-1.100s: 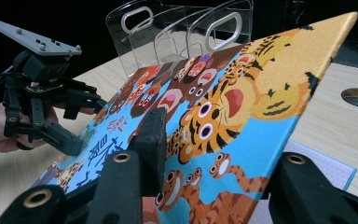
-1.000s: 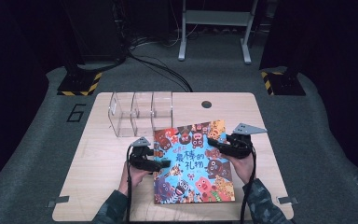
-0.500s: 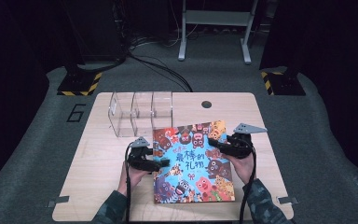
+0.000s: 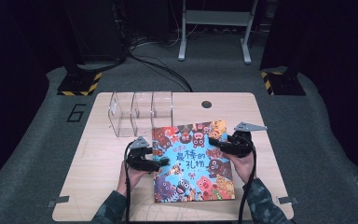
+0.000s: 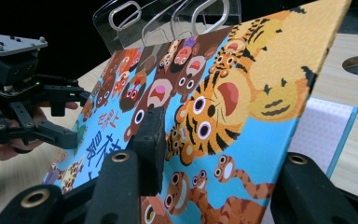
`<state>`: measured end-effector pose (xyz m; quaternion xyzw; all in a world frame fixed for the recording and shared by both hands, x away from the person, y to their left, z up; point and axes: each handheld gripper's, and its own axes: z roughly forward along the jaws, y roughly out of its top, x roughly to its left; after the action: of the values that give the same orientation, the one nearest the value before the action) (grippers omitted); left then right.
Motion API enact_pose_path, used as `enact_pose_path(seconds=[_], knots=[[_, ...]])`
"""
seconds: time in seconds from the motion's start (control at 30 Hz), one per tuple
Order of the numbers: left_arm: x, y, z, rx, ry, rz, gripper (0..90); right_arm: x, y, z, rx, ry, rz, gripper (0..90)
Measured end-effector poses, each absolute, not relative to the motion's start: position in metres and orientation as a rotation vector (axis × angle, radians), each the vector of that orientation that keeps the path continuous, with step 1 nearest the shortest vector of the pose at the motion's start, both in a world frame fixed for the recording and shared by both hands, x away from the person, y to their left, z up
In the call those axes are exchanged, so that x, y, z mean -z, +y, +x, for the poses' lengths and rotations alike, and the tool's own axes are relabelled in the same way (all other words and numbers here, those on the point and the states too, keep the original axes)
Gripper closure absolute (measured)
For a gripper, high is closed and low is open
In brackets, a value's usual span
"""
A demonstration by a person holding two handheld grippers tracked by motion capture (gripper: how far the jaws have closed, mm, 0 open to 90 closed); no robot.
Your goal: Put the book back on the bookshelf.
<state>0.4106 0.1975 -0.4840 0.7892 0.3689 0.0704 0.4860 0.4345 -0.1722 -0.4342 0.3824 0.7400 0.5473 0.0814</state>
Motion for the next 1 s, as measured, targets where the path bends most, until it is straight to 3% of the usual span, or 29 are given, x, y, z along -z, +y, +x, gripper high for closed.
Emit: enact_pose_path(seconds=[1.0], knots=[[0.460, 0.200, 0.402, -0.316, 0.845, 1.954, 35.1, 0.432, -0.175, 0.443, -1.554, 2.256, 1.295, 50.3]])
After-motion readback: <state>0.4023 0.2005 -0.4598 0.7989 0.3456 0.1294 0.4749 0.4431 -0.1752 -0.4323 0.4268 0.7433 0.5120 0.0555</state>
